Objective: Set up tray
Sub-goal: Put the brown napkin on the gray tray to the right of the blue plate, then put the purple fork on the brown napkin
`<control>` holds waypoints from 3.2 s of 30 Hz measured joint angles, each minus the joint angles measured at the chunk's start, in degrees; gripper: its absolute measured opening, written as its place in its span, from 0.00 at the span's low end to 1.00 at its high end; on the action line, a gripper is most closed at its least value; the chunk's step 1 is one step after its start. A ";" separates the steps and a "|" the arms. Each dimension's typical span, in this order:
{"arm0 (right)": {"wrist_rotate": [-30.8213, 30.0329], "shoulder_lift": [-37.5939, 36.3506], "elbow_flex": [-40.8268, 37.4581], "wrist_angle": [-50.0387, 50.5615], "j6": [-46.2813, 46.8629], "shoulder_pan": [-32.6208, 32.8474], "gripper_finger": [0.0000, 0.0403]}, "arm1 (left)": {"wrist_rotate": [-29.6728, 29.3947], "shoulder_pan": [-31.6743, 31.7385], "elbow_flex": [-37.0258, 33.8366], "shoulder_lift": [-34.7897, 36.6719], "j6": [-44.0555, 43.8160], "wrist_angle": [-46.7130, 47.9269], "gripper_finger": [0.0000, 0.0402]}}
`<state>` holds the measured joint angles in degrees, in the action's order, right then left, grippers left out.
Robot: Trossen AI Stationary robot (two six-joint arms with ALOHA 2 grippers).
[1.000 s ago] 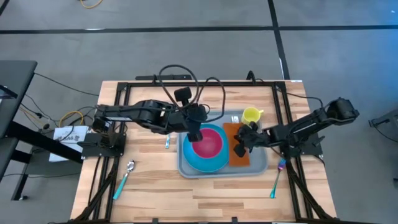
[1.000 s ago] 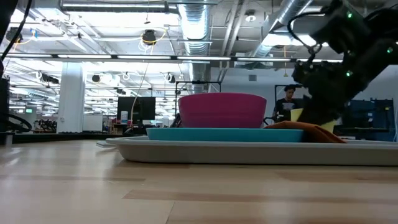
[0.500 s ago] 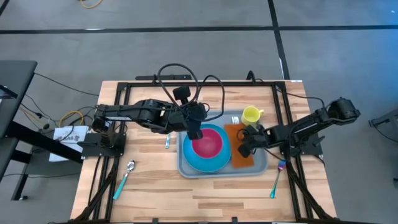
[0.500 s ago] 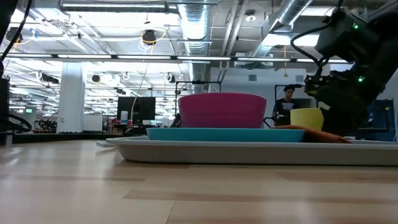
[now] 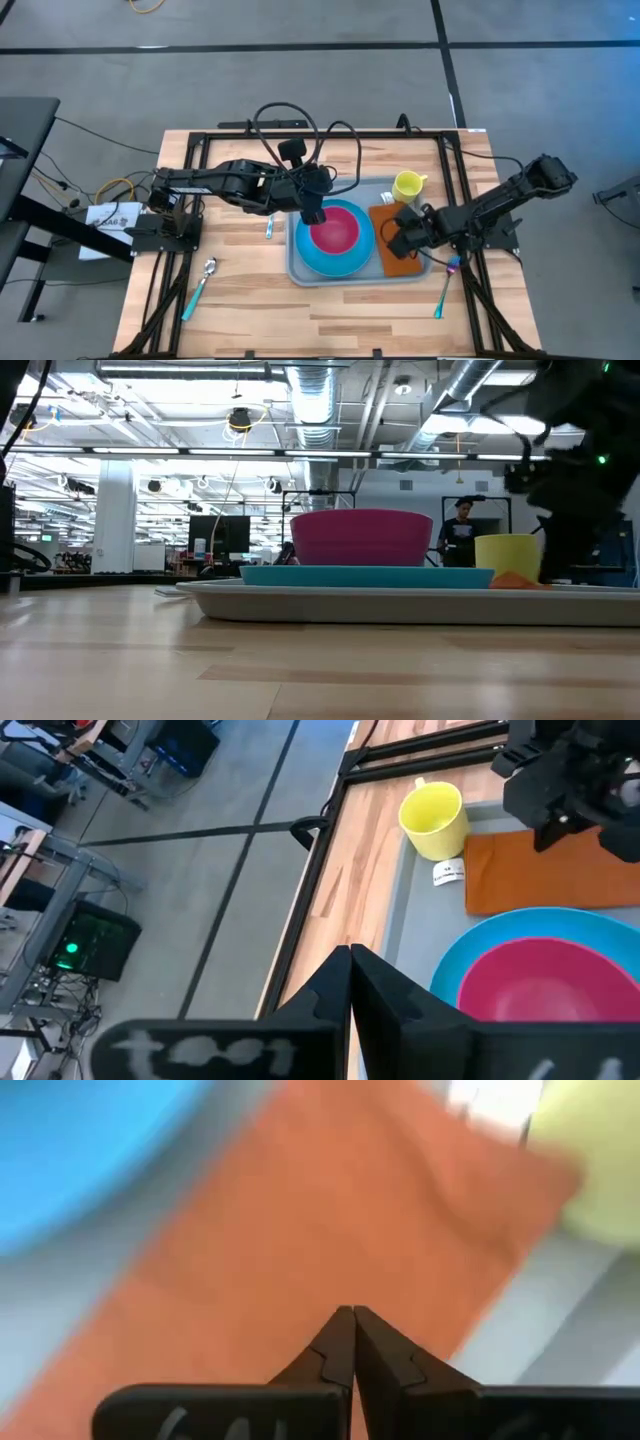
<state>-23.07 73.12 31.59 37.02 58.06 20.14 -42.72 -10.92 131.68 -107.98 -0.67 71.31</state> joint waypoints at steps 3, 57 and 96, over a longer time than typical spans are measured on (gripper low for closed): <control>-4.52 -0.02 1.85 -0.37 -2.43 0.91 0.00 | 0.00 0.00 0.00 0.00 -0.02 -0.02 0.00; 0.05 2.88 18.69 22.90 -4.48 -3.08 0.00 | -0.07 0.02 0.00 -0.02 1.49 1.07 0.00; 36.57 16.22 23.30 28.50 70.84 29.71 0.35 | 9.21 1.73 0.00 -0.04 32.58 -7.83 0.00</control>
<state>13.50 89.34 54.89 65.52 128.91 49.85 -33.51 -9.19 131.68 -108.03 31.91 63.48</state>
